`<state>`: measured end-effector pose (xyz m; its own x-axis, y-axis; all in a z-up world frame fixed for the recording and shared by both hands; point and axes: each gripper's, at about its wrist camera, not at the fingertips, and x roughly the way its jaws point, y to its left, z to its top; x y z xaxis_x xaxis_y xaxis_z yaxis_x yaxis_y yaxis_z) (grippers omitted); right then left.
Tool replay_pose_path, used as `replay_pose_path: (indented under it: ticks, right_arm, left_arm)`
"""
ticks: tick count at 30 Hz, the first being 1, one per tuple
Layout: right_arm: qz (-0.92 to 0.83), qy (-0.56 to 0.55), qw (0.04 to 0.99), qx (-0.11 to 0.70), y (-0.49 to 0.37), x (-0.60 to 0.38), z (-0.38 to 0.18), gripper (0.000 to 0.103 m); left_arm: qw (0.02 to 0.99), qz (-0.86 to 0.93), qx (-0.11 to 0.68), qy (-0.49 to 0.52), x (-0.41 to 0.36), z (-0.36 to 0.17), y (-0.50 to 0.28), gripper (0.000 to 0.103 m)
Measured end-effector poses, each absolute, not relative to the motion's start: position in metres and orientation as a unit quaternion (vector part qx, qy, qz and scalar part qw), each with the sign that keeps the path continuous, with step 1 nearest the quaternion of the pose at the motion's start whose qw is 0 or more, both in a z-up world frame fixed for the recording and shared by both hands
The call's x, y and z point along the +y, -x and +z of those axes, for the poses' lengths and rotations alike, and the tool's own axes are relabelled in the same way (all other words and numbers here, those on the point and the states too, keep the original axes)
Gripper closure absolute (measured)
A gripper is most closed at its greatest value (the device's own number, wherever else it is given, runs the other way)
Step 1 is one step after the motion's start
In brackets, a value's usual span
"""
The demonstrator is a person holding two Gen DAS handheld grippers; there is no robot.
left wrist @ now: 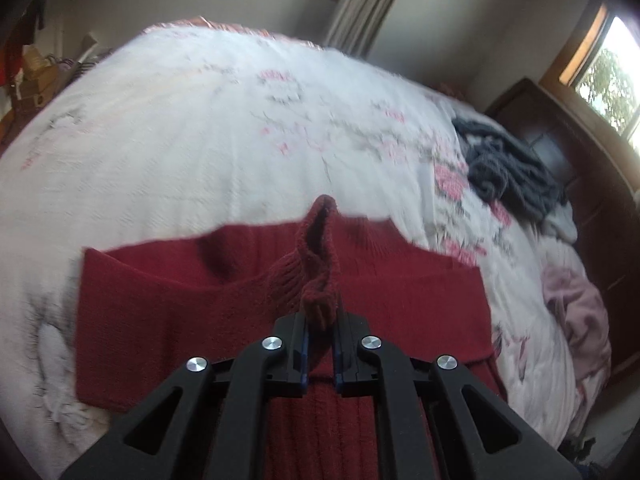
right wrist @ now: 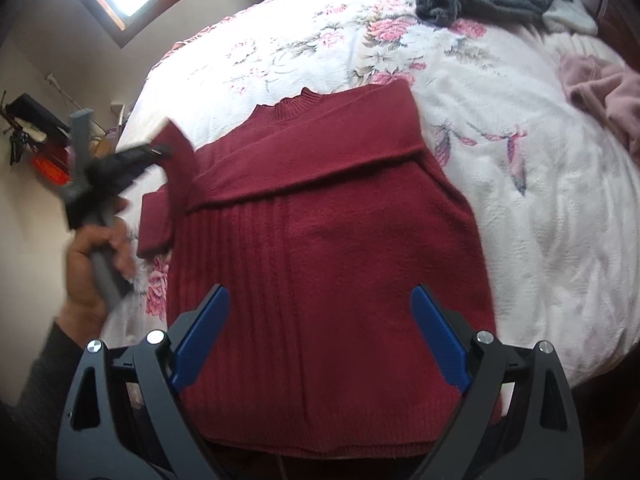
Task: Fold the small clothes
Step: 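Grasp the cuff with the right tool while the left tool releases it, then lay the second sleeve across the sweater body with the right tool and release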
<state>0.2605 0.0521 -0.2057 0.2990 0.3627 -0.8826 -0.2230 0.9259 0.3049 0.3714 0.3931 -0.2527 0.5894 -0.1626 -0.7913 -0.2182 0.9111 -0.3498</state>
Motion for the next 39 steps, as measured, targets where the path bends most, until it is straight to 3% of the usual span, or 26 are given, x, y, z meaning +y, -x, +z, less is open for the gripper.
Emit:
replay_pose_path:
  ticks: [1,2,4,5,10,11,12,14,19,26,28,29,30,33,39]
  right_arm:
    - [0.194,-0.071,0.797,0.568,-0.267,0.054,-0.211,0.012]
    - [0.209,-0.08,0.789,0.572,-0.274,0.056,-0.214,0.012]
    - [0.248,-0.11,0.765,0.584,-0.293,0.061,-0.225,0.011]
    - [0.259,-0.122,0.755,0.59,-0.302,0.064,-0.23,0.011]
    - [0.32,-0.201,0.699,0.607,-0.373,0.097,-0.274,0.012]
    - [0.332,-0.221,0.68,0.615,-0.388,0.106,-0.287,0.017]
    - [0.342,-0.236,0.661,0.625,-0.402,0.117,-0.301,0.031]
    - [0.351,-0.262,0.62,0.651,-0.434,0.146,-0.336,0.042]
    - [0.311,-0.233,0.61,0.691,-0.465,0.187,-0.383,0.046]
    - [0.315,-0.203,0.601,0.705,-0.47,0.213,-0.384,0.049]
    - [0.322,-0.197,0.591,0.713,-0.468,0.221,-0.383,0.067]
    - [0.324,-0.196,0.585,0.717,-0.467,0.224,-0.382,0.086]
    - [0.325,-0.195,0.582,0.72,-0.467,0.226,-0.383,0.097]
    - [0.335,-0.192,0.587,0.711,-0.468,0.226,-0.367,0.097]
    - [0.356,-0.185,0.637,0.658,-0.479,0.209,-0.284,0.098]
  left_arm:
    - [0.861,0.008,0.467,0.2,0.387,-0.265,-0.374,0.084]
    - [0.859,0.011,0.478,0.184,0.383,-0.278,-0.372,0.067]
    - [0.86,0.019,0.476,0.181,0.387,-0.288,-0.36,0.041]
    - [0.859,0.018,0.472,0.197,0.395,-0.292,-0.346,0.036]
    - [0.831,0.03,0.47,0.297,0.43,-0.308,-0.265,0.032]
    - [0.824,0.034,0.472,0.313,0.433,-0.312,-0.241,0.031]
    - [0.82,0.038,0.473,0.322,0.433,-0.315,-0.225,0.031]
    - [0.807,0.046,0.476,0.346,0.43,-0.322,-0.184,0.03]
    - [0.777,0.045,0.484,0.4,0.423,-0.334,-0.127,0.028]
    - [0.757,0.038,0.494,0.426,0.417,-0.354,-0.1,0.027]
    - [0.755,0.038,0.496,0.427,0.416,-0.354,-0.1,0.027]
    - [0.754,0.039,0.498,0.427,0.416,-0.355,-0.098,0.027]
    - [0.753,0.041,0.499,0.428,0.416,-0.355,-0.096,0.027]
    - [0.746,0.043,0.506,0.431,0.416,-0.357,-0.093,0.027]
    - [0.731,0.055,0.52,0.44,0.416,-0.364,-0.088,0.025]
